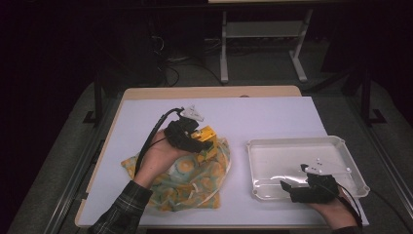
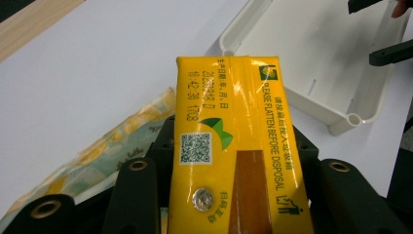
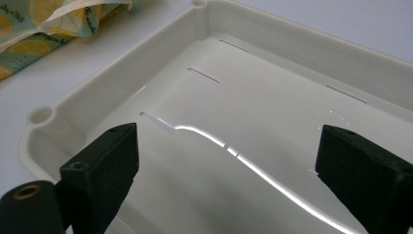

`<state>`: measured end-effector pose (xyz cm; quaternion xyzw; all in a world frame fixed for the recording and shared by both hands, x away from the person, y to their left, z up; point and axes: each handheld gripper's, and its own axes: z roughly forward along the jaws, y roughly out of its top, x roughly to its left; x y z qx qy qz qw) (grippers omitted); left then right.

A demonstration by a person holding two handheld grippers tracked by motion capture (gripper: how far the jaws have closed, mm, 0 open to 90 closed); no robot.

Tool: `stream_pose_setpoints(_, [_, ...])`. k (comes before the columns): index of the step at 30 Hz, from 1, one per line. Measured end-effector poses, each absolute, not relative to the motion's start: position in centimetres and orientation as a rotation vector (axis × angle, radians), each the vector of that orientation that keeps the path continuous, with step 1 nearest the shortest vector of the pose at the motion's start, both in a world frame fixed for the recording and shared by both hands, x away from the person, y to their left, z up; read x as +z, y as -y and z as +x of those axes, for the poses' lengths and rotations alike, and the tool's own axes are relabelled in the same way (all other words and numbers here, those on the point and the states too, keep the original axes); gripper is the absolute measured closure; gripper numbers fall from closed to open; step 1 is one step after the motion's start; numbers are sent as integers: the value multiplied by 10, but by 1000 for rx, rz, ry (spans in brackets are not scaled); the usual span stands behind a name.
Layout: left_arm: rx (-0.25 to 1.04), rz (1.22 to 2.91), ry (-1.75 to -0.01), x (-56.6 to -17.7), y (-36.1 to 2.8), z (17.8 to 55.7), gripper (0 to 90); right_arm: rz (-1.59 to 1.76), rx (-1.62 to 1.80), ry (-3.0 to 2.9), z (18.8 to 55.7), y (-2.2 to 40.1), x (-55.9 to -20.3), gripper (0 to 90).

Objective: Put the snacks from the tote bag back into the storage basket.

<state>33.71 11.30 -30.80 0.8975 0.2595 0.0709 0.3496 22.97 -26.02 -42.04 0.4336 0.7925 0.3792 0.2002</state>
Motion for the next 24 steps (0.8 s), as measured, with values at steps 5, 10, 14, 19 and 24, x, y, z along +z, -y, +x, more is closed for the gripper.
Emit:
stream_pose_setpoints(5, [184,2324,-647,-307,-101,338,533,1207,1064,-2215,230,261,-420,82])
stream_pose_setpoints(10, [182,2321,-634,-306,-91,339,533,1207,1069,-2213,229,261,-420,82])
stream_pose_setpoints(14, [177,2323,-613,-306,-83,339,533,1210,1073,-2213,229,261,-420,82])
stream_pose_setpoints(19, [166,2316,-607,-307,-75,340,533,1210,1075,-2214,229,260,-420,82])
stream_pose_setpoints(24, [154,2316,-590,-308,-62,341,534,1210,1079,-2215,229,260,-420,82])
